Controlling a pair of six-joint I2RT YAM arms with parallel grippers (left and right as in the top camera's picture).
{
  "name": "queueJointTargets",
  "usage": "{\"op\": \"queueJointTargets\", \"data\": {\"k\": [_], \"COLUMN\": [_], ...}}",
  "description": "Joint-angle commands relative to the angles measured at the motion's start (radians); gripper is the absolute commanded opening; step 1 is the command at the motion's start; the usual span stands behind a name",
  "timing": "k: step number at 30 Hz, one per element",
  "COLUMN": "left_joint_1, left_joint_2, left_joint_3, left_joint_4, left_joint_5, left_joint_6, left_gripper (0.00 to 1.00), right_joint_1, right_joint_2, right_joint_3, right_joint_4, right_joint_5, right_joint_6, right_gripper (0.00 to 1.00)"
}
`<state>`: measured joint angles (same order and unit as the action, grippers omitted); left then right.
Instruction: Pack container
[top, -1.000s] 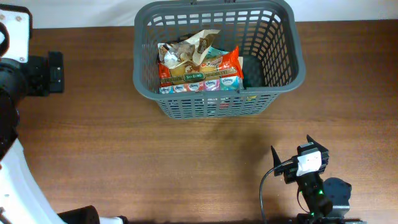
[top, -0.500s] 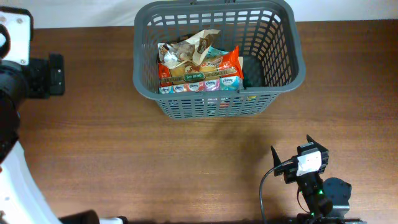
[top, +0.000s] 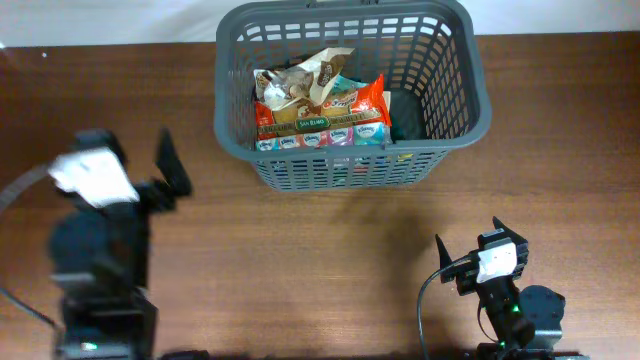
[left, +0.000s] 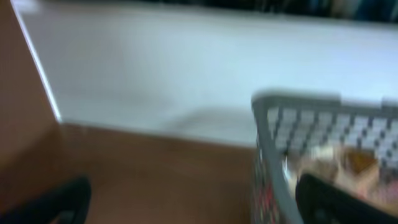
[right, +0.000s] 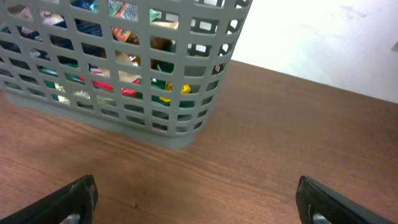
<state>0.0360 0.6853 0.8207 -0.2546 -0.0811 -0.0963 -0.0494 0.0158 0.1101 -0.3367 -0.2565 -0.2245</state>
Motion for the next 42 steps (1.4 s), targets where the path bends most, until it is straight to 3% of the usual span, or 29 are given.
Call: {"op": "queueJointTargets", "data": {"k": [1, 5, 8, 14, 21, 42], "left_joint_1": [-0.01, -0.01, -0.01, -0.01, -0.012, -0.012], "left_joint_2": [-0.134, -0.303, -0.483, -0.612, -0.63, -0.665], "left_joint_3": [-0.269, -0.524, -0.688, -0.803, -0.812, -0.812], "left_joint_4": [0.145, 0.294, 0.315, 0.307, 0.178, 0.179], "left_joint_5": [0.014, 0.013, 0.014, 0.014, 0.01, 0.01], "left_joint_6": [-0.023, -0.023, -0.023, -0.023, -0.023, -0.023], "left_gripper": [0.99, 0.99, 0.99, 0.99, 0.99, 0.99], "right_joint_1": [0.01, 0.01, 0.01, 0.01, 0.01, 0.01], "right_joint_2": [-0.01, -0.01, -0.01, -0.01, -0.01, -0.01], "right_joint_3": [-0.007, -0.007, -0.007, -0.007, -0.007, -0.007], "right_joint_4": [0.0, 0.0, 0.0, 0.0, 0.0, 0.0], "right_joint_5": [-0.01, -0.01, -0.01, -0.01, -0.01, -0.01], "right_joint_6": [-0.002, -0.002, -0.002, -0.002, -0.002, -0.002], "right_gripper": [0.99, 0.99, 0.99, 0.99, 0.99, 0.99]}}
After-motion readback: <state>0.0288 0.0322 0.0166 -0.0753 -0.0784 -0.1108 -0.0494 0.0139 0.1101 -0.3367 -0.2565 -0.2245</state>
